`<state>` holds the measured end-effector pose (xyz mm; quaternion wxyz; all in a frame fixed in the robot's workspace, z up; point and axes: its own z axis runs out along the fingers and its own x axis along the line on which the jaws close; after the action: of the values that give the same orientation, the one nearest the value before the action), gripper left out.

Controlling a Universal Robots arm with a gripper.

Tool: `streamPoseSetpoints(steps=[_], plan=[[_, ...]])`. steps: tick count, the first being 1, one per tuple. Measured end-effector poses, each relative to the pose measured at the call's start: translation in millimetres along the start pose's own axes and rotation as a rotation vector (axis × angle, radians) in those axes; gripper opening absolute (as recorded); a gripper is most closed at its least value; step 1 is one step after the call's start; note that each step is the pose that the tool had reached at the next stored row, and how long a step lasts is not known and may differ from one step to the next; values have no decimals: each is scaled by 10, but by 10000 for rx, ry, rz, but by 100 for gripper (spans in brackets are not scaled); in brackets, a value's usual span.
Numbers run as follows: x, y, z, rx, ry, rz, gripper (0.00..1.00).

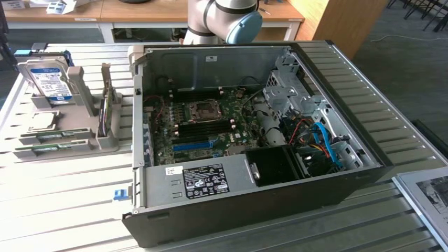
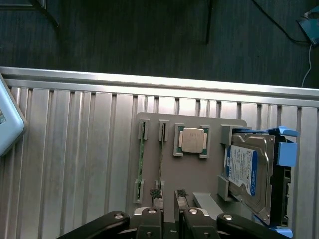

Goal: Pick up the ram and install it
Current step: 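Pick up the ram and move it above insertion slot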

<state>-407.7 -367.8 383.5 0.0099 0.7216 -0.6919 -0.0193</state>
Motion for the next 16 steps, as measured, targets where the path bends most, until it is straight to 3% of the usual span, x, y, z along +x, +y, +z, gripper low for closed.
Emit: streamPoseSetpoints(steps=[16], plan=[[41,-47,-3,-3,0,1,24]])
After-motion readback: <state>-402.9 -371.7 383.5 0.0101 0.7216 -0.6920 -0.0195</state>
